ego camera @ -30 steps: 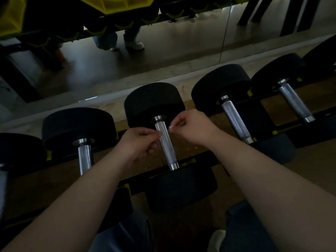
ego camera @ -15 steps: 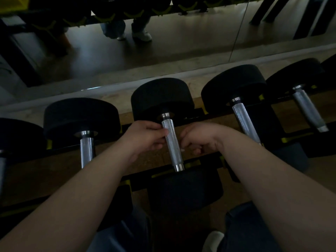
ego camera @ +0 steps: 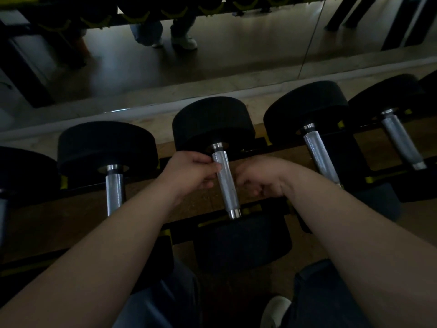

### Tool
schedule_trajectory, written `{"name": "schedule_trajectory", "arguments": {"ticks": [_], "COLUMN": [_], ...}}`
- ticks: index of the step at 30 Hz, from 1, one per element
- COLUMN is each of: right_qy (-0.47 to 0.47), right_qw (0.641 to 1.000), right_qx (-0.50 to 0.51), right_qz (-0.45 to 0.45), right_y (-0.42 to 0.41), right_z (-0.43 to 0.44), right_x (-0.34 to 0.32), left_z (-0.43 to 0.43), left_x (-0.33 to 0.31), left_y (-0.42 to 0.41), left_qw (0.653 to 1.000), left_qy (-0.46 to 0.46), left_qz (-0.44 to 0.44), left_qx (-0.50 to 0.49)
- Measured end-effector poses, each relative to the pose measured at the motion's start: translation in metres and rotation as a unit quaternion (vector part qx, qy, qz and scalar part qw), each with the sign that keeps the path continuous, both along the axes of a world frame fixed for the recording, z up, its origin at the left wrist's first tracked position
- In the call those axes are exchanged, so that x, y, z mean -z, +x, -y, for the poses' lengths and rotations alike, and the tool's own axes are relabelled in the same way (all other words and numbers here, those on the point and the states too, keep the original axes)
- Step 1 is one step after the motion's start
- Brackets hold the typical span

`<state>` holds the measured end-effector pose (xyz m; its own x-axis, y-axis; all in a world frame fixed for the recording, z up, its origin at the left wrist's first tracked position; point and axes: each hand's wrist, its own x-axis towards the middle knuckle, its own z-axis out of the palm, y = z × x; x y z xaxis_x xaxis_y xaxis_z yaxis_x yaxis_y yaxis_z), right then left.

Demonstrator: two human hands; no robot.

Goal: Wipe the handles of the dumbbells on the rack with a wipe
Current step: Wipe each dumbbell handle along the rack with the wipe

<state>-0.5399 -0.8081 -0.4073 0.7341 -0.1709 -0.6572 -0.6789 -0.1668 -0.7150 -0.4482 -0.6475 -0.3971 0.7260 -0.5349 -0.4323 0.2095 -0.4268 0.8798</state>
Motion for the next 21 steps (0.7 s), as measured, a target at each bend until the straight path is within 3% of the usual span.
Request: {"name": "schedule_trajectory", "arguments": {"ticks": [2,3,4,7,9,12,14,15,17,21], "right_qy": [0.055,0.061,0.045,-0.062,-0.086,-0.020,0.023,0.014,-0.053,-0.166], "right_qw": [0.987,0.984,0.989,0.990,0.979,0.998,0.977,0.970,0.976,0.985], "right_qx": [0.130,0.141,0.116,-0.116,-0.161,0.053,0.189,0.206,0.162,-0.038], "right_qz": [0.076,0.089,0.082,-0.054,-0.091,-0.008,0.092,0.125,0.137,0.011], "right_y": [0.011,0.012,0.009,-0.012,-0.016,-0.002,0.009,0.012,0.006,-0.026], "right_z": [-0.002,-0.002,-0.002,-0.005,-0.008,-0.009,-0.008,-0.009,-0.011,-0.010], "right_x": [0.004,0.005,0.004,-0.009,-0.011,-0.004,-0.003,-0.004,-0.009,-0.023], "left_z": [-0.001,-0.001,0.000,0.000,-0.001,-0.002,-0.003,-0.002,-0.002,0.000], "left_x": [-0.001,-0.002,-0.002,-0.003,-0.003,-0.004,-0.004,-0.004,-0.003,0.000], "left_y": [-0.001,-0.001,-0.002,-0.004,-0.004,-0.006,-0.007,-0.008,-0.010,-0.016], "left_qw": [1.000,1.000,1.000,0.999,0.998,0.996,0.994,0.993,0.992,0.995], "left_qy": [-0.005,-0.006,-0.007,-0.010,-0.009,-0.001,-0.006,-0.014,-0.024,-0.017], "left_qz": [-0.006,-0.010,-0.013,-0.035,-0.057,-0.085,-0.106,-0.117,-0.125,-0.103], "left_qx": [0.003,0.002,0.002,-0.002,0.005,0.033,0.034,0.029,0.017,-0.006]}}
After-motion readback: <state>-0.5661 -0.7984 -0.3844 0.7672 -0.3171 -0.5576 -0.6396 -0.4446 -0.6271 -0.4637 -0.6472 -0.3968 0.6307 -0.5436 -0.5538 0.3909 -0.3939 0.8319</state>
